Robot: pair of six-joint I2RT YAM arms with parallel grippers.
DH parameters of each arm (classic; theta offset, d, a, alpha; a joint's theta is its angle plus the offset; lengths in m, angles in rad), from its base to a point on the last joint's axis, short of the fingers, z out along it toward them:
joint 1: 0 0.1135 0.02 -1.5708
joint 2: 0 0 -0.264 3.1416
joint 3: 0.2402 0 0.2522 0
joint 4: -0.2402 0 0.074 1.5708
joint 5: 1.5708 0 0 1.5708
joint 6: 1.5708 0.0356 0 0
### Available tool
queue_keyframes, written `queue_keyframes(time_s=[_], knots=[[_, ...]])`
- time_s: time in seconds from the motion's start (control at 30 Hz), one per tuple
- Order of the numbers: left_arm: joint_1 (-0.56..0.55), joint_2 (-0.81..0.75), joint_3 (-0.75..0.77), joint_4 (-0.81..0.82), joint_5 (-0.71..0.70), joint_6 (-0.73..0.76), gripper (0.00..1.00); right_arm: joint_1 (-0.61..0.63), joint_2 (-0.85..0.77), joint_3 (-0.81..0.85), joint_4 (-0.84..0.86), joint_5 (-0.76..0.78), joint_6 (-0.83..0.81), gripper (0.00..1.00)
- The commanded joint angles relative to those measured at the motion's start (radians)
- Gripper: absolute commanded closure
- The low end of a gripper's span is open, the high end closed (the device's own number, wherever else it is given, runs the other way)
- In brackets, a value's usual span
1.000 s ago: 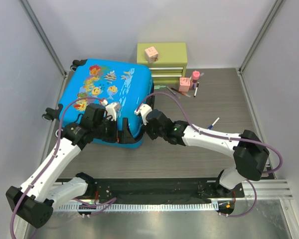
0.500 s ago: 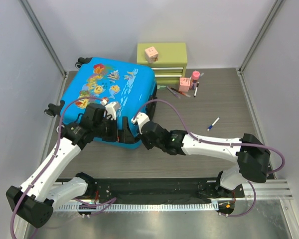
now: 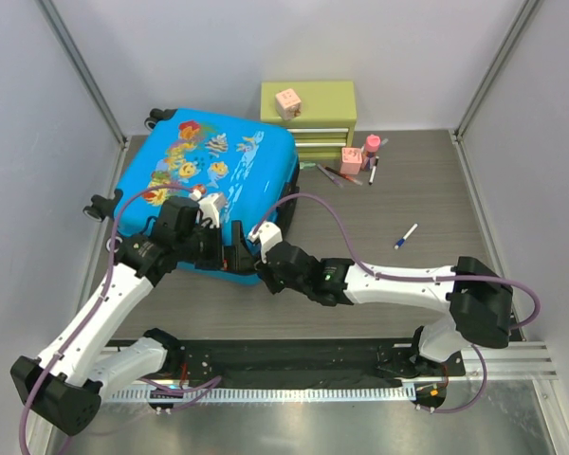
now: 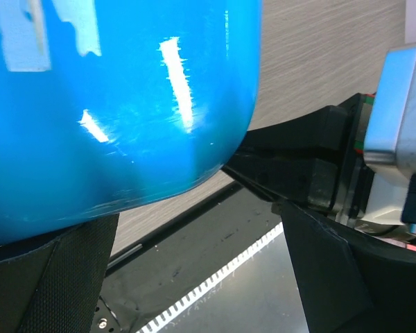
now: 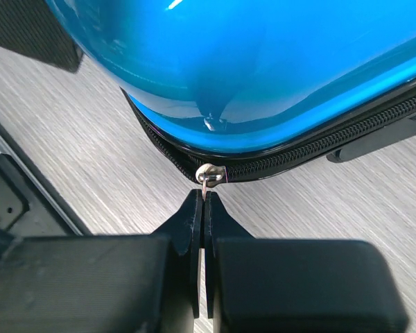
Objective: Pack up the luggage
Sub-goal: Zip the luggage at the center of the board.
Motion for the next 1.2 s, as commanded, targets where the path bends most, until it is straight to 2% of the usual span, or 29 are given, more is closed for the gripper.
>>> queue_keyframes(time_s=[0.0, 0.27, 0.4, 0.53, 0.73, 0.87, 1.0, 1.17], knots=[[0.010, 0.011, 0.008, 0.267, -0.006, 0.032, 0.00, 0.098, -0.103, 0.032, 0.311, -0.224, 0.064, 0.99], [0.008, 0.011, 0.012, 0.302, 0.014, 0.006, 0.00, 0.099, -0.103, 0.012, 0.381, -0.270, 0.091, 0.99], [0.008, 0.005, 0.032, 0.293, 0.003, 0.006, 0.00, 0.099, -0.127, 0.023, 0.292, -0.169, 0.085, 0.99], [0.010, 0.003, 0.101, 0.177, -0.056, 0.060, 0.00, 0.098, -0.173, -0.003, 0.241, -0.074, 0.073, 0.99], [0.012, 0.055, 0.244, -0.024, -0.133, 0.108, 0.00, 0.096, -0.221, -0.048, 0.213, -0.036, 0.079, 0.99], [0.013, 0.077, 0.265, -0.119, -0.156, 0.137, 0.00, 0.096, -0.216, -0.049, 0.207, -0.020, 0.076, 0.99], [0.016, 0.016, 0.281, -0.190, -0.202, 0.144, 0.00, 0.092, -0.216, -0.033, 0.161, 0.022, 0.076, 0.99], [0.094, -0.014, 0.400, -0.270, -0.332, 0.161, 0.00, 0.076, -0.262, -0.066, 0.134, 0.070, 0.079, 0.99]])
